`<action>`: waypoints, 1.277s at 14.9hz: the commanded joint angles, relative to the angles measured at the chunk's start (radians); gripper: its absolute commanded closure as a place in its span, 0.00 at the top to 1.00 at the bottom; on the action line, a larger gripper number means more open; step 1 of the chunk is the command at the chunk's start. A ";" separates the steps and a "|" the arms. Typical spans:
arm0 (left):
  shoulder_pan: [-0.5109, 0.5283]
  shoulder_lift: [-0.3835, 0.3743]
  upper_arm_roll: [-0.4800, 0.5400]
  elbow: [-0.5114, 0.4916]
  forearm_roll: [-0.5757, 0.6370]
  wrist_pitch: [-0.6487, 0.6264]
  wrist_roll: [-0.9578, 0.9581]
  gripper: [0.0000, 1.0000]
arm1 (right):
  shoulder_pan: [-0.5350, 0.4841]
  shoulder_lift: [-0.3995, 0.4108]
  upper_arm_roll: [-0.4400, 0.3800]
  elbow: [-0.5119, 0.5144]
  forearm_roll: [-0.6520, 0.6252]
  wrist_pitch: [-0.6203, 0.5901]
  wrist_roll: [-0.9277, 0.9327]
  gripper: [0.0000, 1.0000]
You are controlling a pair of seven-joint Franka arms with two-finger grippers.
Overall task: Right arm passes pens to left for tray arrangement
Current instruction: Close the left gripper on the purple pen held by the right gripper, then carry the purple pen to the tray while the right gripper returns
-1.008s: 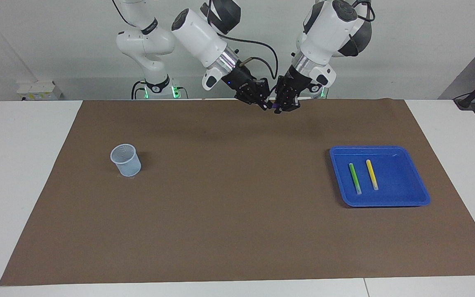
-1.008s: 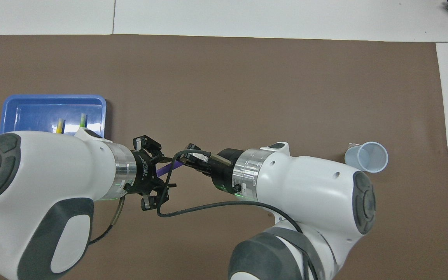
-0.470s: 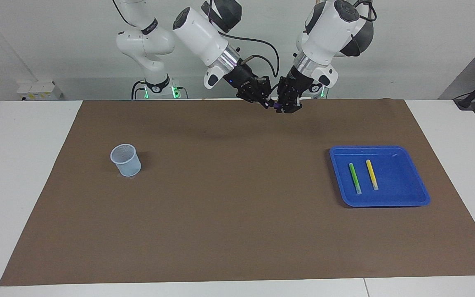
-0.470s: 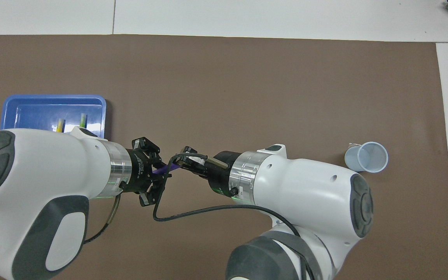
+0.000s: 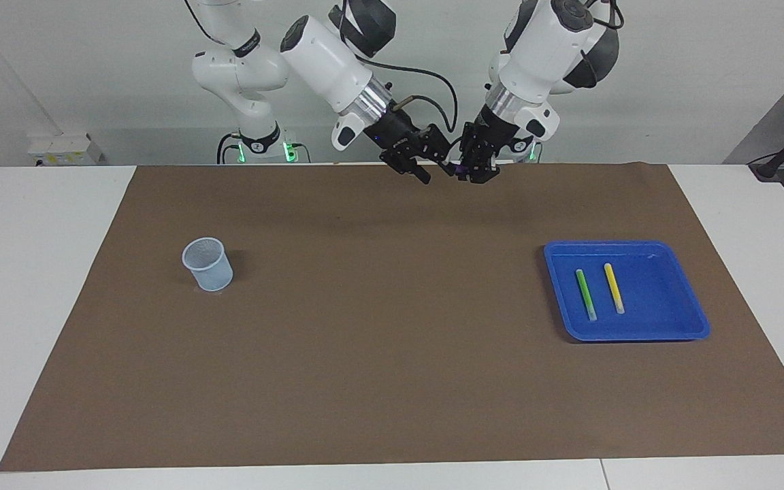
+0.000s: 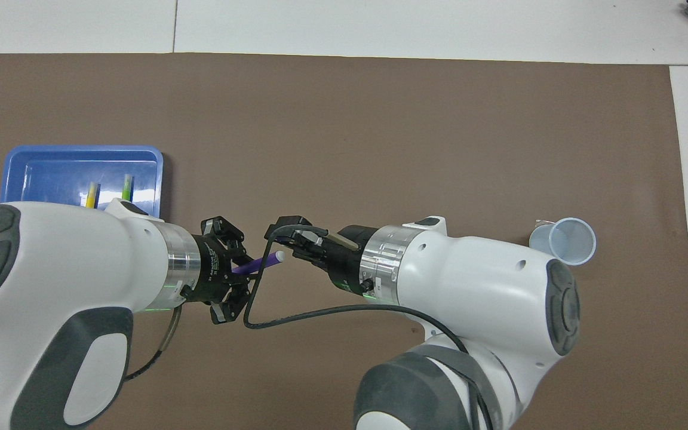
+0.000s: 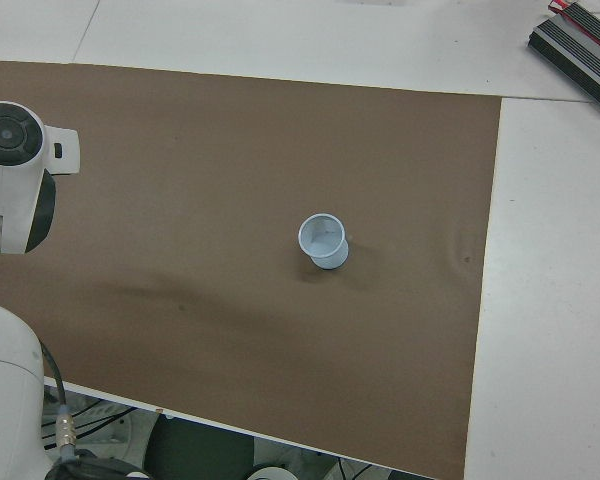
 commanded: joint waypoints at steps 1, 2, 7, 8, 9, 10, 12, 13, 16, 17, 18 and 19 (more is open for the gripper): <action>-0.003 -0.024 0.008 -0.009 0.050 -0.030 0.071 0.00 | -0.013 0.000 0.003 -0.004 0.006 0.004 -0.004 1.00; -0.003 -0.024 0.009 -0.009 0.052 -0.041 0.132 0.00 | -0.018 0.000 0.000 -0.004 -0.003 -0.013 -0.007 1.00; 0.076 -0.022 0.012 0.006 0.066 -0.102 0.517 0.00 | -0.131 -0.014 0.000 -0.007 -0.288 -0.219 -0.079 1.00; 0.098 -0.022 0.014 0.006 0.066 -0.121 0.625 0.00 | -0.155 -0.019 0.000 -0.007 -0.349 -0.284 -0.108 1.00; 0.118 -0.022 0.014 0.006 0.066 -0.137 0.739 0.00 | -0.186 -0.029 0.000 -0.007 -0.409 -0.350 -0.152 1.00; 0.144 -0.024 0.014 0.008 0.066 -0.160 0.857 0.00 | -0.214 -0.033 0.000 -0.007 -0.455 -0.398 -0.204 1.00; 0.182 -0.031 0.014 0.008 0.104 -0.210 1.111 0.00 | -0.281 -0.040 -0.002 -0.008 -0.504 -0.462 -0.304 1.00; 0.199 -0.031 0.014 0.008 0.134 -0.226 1.225 0.00 | -0.310 -0.040 0.000 -0.007 -0.530 -0.481 -0.353 1.00; 0.267 -0.036 0.014 0.009 0.197 -0.260 1.538 0.00 | -0.384 -0.034 -0.003 0.021 -0.621 -0.554 -0.496 1.00; 0.282 -0.036 0.014 0.008 0.211 -0.262 1.623 0.00 | -0.390 -0.030 -0.003 0.030 -0.655 -0.561 -0.534 1.00; 0.308 -0.036 0.015 0.008 0.217 -0.263 1.686 0.00 | -0.398 -0.028 -0.003 0.041 -0.701 -0.567 -0.553 1.00; 0.333 -0.036 0.015 0.008 0.218 -0.260 1.737 0.00 | -0.415 -0.022 -0.003 0.053 -0.734 -0.577 -0.559 1.00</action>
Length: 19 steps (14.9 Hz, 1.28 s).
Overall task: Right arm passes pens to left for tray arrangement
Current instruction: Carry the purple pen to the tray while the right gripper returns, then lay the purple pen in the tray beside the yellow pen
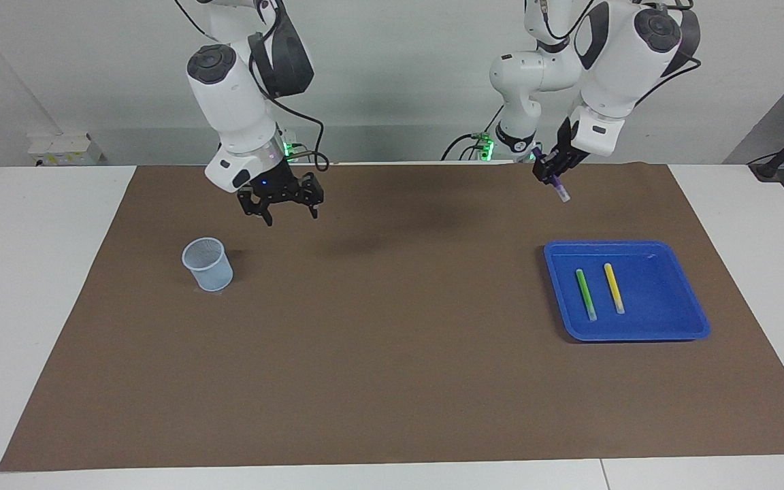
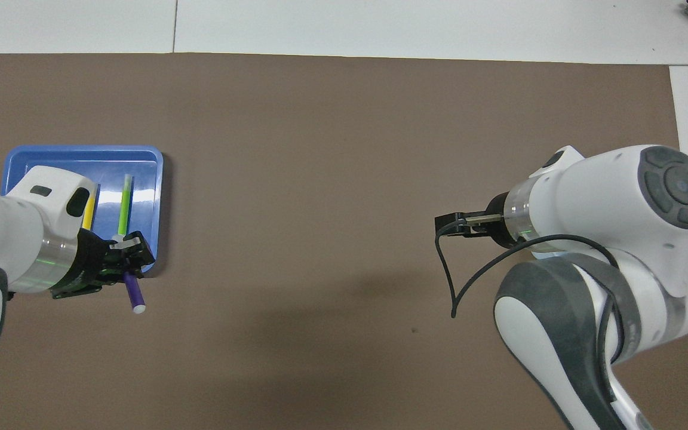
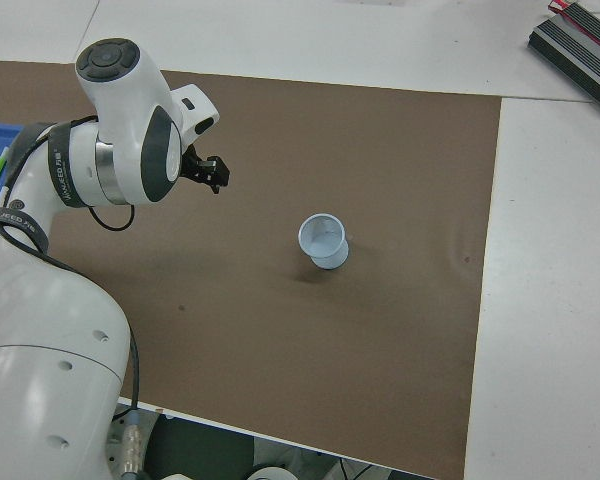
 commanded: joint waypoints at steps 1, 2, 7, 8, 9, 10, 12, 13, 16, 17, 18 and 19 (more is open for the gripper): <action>0.071 -0.017 -0.004 0.000 0.022 -0.015 0.177 0.00 | -0.038 0.013 0.011 0.045 -0.075 -0.040 -0.039 1.00; 0.107 -0.017 -0.002 -0.003 0.022 -0.007 0.230 0.00 | -0.057 0.016 0.010 0.042 -0.075 -0.028 -0.040 1.00; 0.230 0.029 -0.004 -0.049 0.053 0.112 0.417 0.00 | 0.170 0.066 -0.291 0.094 -0.164 -0.043 -0.102 1.00; 0.246 0.058 -0.004 -0.050 0.065 0.143 0.452 0.00 | 0.229 0.088 -0.349 0.115 -0.164 -0.061 -0.102 1.00; 0.272 0.093 -0.004 -0.050 0.067 0.183 0.489 0.00 | 0.239 0.095 -0.355 0.132 -0.164 -0.077 -0.102 1.00; 0.289 0.130 -0.002 -0.050 0.071 0.221 0.526 0.00 | 0.245 0.095 -0.358 0.134 -0.163 -0.090 -0.102 1.00; 0.310 0.196 -0.004 -0.050 0.140 0.301 0.584 0.00 | 0.250 0.082 -0.364 0.125 -0.158 -0.113 -0.100 1.00; 0.318 0.222 -0.004 -0.050 0.147 0.335 0.603 0.00 | 0.276 0.079 -0.374 0.125 -0.157 -0.126 -0.094 1.00; 0.341 0.282 -0.002 -0.050 0.180 0.419 0.635 0.00 | 0.313 0.076 -0.415 0.119 -0.157 -0.132 -0.092 1.00; 0.344 0.299 -0.004 -0.050 0.194 0.445 0.638 0.00 | 0.326 0.066 -0.429 0.111 -0.157 -0.136 -0.092 1.00; 0.344 0.325 -0.002 -0.050 0.205 0.474 0.650 0.00 | 0.349 0.065 -0.449 0.105 -0.157 -0.135 -0.092 1.00; 0.350 0.350 -0.002 -0.050 0.216 0.503 0.672 0.00 | 0.368 0.062 -0.469 0.105 -0.157 -0.136 -0.092 1.00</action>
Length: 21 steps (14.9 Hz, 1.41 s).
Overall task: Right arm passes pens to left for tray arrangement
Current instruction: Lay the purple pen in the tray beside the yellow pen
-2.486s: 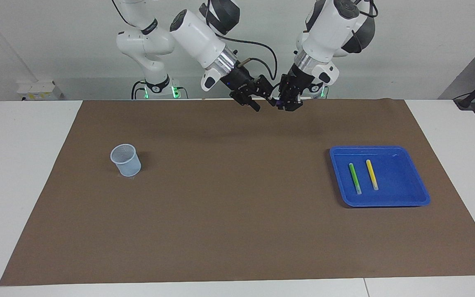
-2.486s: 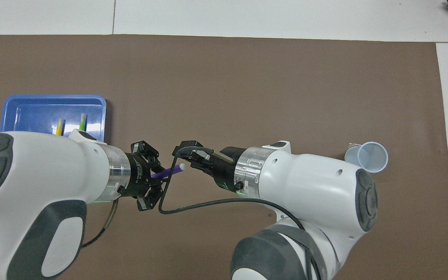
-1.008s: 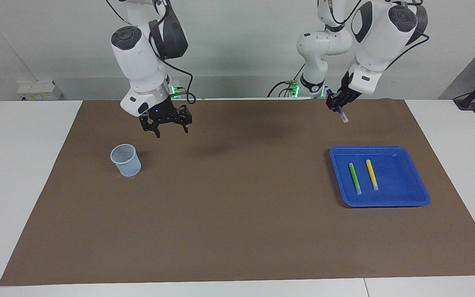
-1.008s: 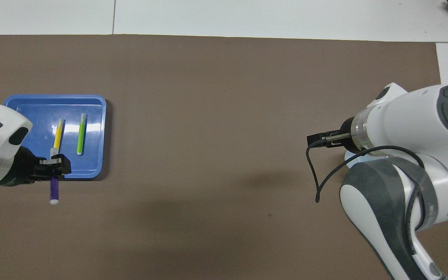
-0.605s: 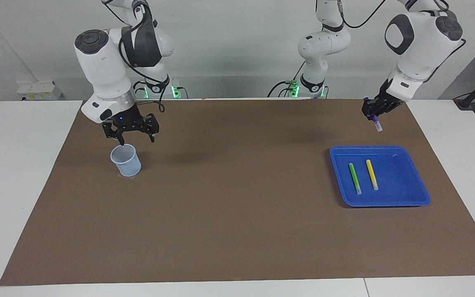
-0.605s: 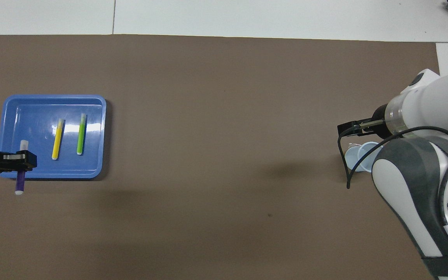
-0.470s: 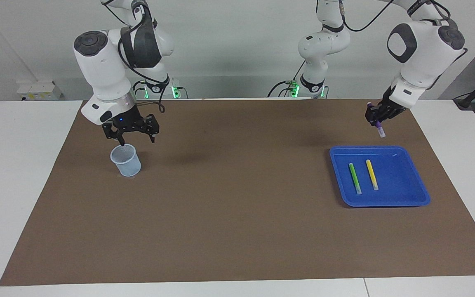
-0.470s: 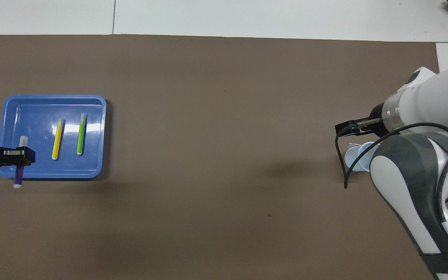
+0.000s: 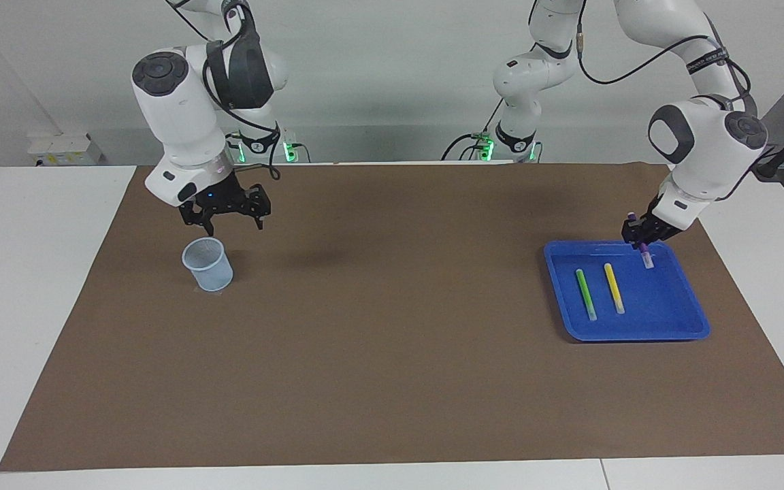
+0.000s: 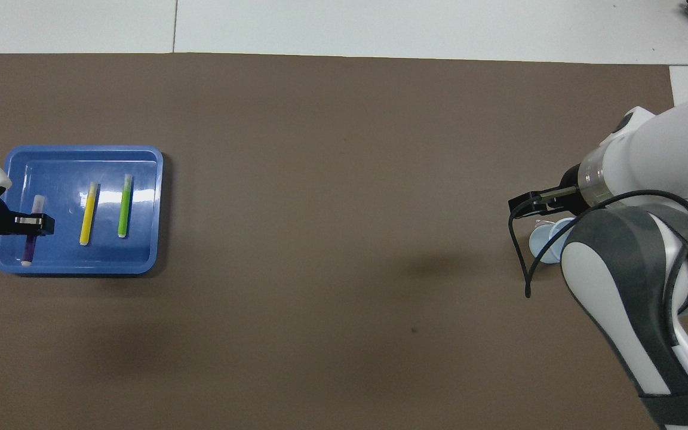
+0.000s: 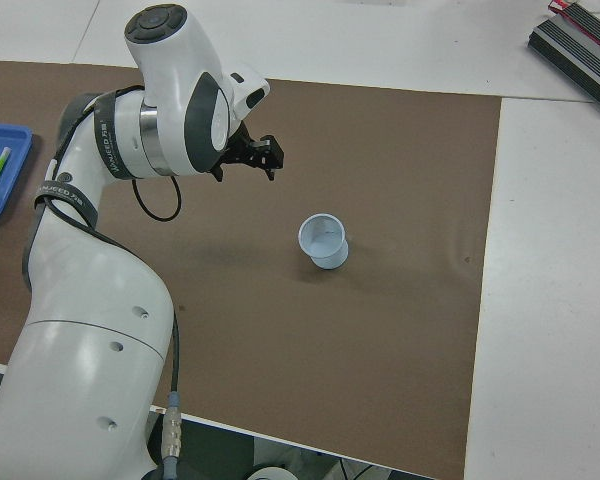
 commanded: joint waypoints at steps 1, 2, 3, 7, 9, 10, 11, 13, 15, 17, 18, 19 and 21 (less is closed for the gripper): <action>0.023 0.065 -0.008 0.005 0.042 0.080 0.047 0.00 | 0.045 -0.015 -0.048 -0.009 -0.018 -0.017 0.000 1.00; 0.028 0.086 -0.008 0.006 0.050 0.100 0.056 0.00 | 0.061 -0.018 -0.069 -0.009 -0.018 -0.018 0.000 1.00; 0.029 0.097 -0.008 0.007 0.068 0.115 0.064 0.00 | 0.084 -0.027 -0.097 -0.021 -0.018 -0.019 -0.002 1.00; 0.032 0.151 -0.008 0.011 0.108 0.170 0.078 0.00 | 0.119 -0.033 -0.164 0.012 -0.035 -0.039 -0.003 1.00; 0.040 0.179 -0.005 0.007 0.133 0.221 0.087 0.00 | 0.122 -0.033 -0.197 0.064 -0.036 -0.097 -0.005 1.00; 0.061 0.197 -0.005 0.005 0.139 0.251 0.098 0.00 | 0.122 -0.035 -0.201 0.096 -0.038 -0.144 -0.006 1.00; 0.066 0.214 -0.005 0.003 0.150 0.278 0.110 0.00 | 0.121 -0.032 -0.206 0.142 -0.038 -0.184 -0.006 1.00; 0.069 0.234 -0.004 0.003 0.165 0.311 0.110 0.00 | 0.119 -0.029 -0.220 0.202 -0.027 -0.243 -0.008 1.00; 0.069 0.245 -0.002 0.002 0.168 0.328 0.110 0.00 | 0.121 -0.030 -0.220 0.235 -0.022 -0.271 -0.008 1.00; 0.067 0.245 -0.002 -0.004 0.168 0.330 0.109 0.00 | 0.118 -0.038 -0.223 0.207 -0.013 -0.251 -0.002 1.00; 0.067 0.245 -0.002 -0.006 0.168 0.330 0.109 0.18 | 0.118 -0.052 -0.223 0.177 -0.012 -0.226 0.000 1.00; 0.067 0.245 -0.002 -0.004 0.168 0.328 0.107 0.48 | 0.118 -0.061 -0.223 0.140 -0.010 -0.187 0.000 1.00; 0.067 0.245 -0.002 0.000 0.168 0.328 0.107 1.00 | 0.116 -0.058 -0.224 0.109 0.010 -0.124 0.000 1.00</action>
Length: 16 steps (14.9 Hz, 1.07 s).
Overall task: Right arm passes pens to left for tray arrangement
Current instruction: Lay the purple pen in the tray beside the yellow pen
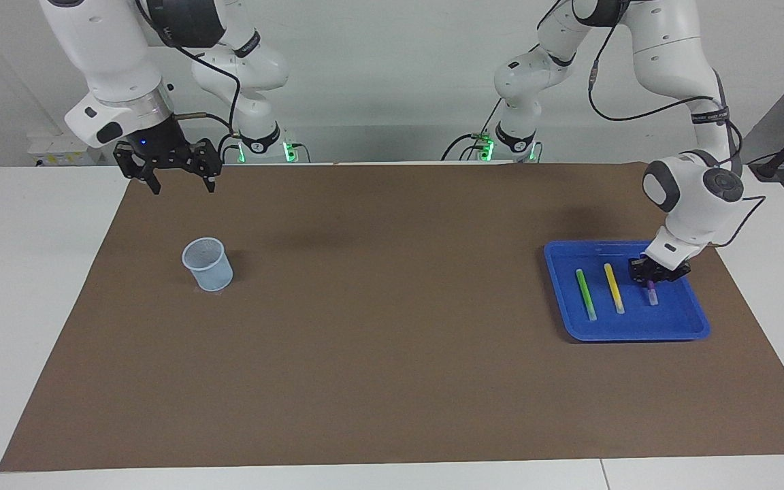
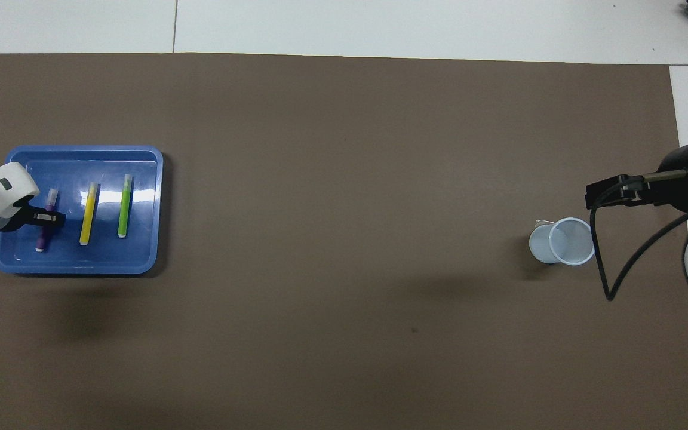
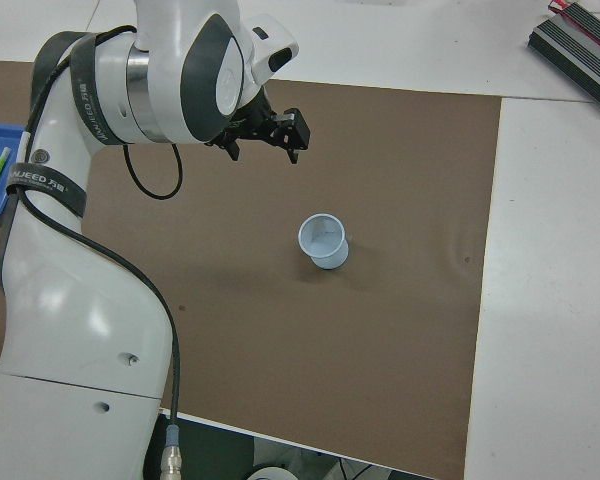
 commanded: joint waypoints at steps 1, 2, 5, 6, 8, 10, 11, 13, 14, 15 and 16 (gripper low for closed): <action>0.005 0.016 -0.003 0.003 0.017 0.021 0.004 1.00 | 0.001 -0.010 -0.012 -0.055 0.039 0.065 0.002 1.00; 0.004 0.017 -0.003 0.004 0.015 0.018 0.000 1.00 | -0.001 -0.005 -0.020 -0.053 0.047 0.064 0.002 1.00; 0.005 0.016 -0.003 0.012 0.015 0.009 0.003 1.00 | 0.001 -0.002 -0.104 -0.047 0.093 0.056 -0.006 1.00; 0.005 0.016 -0.003 0.023 0.015 -0.005 0.005 1.00 | 0.001 -0.002 -0.109 -0.041 0.081 0.053 -0.006 1.00; 0.004 0.014 -0.003 0.055 0.015 -0.057 0.005 1.00 | 0.001 -0.001 -0.110 -0.040 0.067 0.059 0.000 1.00; 0.001 0.010 -0.003 0.079 0.015 -0.100 0.007 1.00 | -0.001 -0.002 -0.113 -0.041 0.064 0.050 0.002 1.00; 0.001 0.008 -0.005 0.092 0.015 -0.121 0.007 1.00 | 0.001 -0.004 -0.113 -0.043 0.063 0.046 0.002 1.00; -0.007 0.004 -0.006 0.125 0.012 -0.174 0.004 1.00 | 0.001 -0.007 -0.112 -0.046 0.056 0.041 0.002 1.00; -0.011 0.001 -0.006 0.144 0.009 -0.195 -0.003 1.00 | 0.001 -0.008 -0.112 -0.050 0.058 0.041 0.002 1.00; -0.016 -0.007 -0.009 0.156 0.002 -0.220 -0.007 1.00 | 0.001 -0.010 -0.112 -0.053 0.060 0.039 0.002 1.00; -0.018 -0.019 -0.013 0.173 -0.011 -0.247 -0.019 1.00 | 0.002 -0.013 -0.110 -0.061 0.060 0.039 0.002 1.00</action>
